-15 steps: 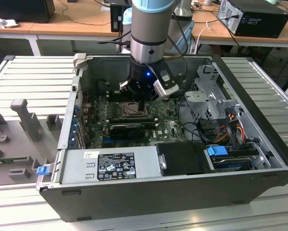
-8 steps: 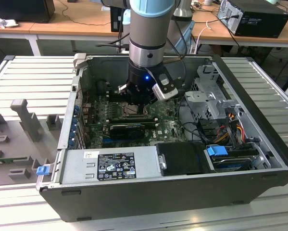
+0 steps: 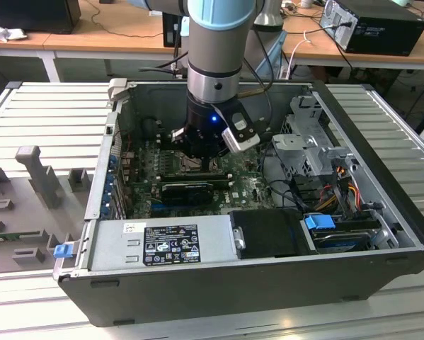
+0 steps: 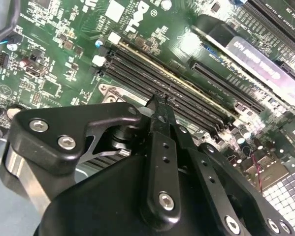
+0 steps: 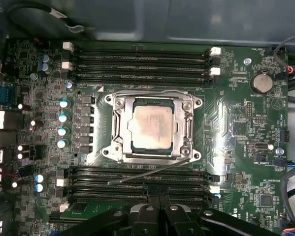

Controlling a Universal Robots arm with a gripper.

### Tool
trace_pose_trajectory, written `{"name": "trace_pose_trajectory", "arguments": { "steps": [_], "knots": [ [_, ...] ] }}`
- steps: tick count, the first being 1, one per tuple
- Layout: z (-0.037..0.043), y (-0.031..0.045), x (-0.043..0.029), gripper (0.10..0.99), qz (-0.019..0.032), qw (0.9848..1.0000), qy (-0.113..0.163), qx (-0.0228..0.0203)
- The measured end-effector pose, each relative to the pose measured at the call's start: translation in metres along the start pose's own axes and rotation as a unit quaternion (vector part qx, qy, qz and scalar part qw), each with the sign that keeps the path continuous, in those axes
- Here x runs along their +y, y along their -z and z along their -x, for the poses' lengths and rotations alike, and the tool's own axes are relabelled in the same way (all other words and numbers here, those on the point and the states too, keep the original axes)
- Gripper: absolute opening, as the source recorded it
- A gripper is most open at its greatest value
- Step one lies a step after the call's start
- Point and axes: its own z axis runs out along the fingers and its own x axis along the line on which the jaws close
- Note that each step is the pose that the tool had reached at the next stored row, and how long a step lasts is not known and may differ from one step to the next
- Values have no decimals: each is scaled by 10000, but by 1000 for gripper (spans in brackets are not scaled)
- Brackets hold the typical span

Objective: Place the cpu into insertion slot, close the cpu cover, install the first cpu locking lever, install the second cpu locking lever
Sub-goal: 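Install the second cpu locking lever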

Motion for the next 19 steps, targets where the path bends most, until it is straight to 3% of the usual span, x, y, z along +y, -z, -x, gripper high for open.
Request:
{"name": "trace_pose_trajectory", "arguments": {
  "steps": [1,5,9,10,13,17,18,19],
  "knots": [
    [-11,-3,-6,106,-1,10000,0,1],
    [-69,-28,-56,106,98,10000,1,-2],
    [-83,-29,-58,106,468,9989,3,-12],
    [-102,-32,-58,106,637,9980,3,-18],
    [-238,-61,-63,106,644,9979,21,-16],
    [-267,-178,-70,106,652,9978,75,-9],
    [-284,-182,-74,106,662,9978,76,-9],
    [-334,-189,-95,106,713,9974,79,-11]
  ]
}}
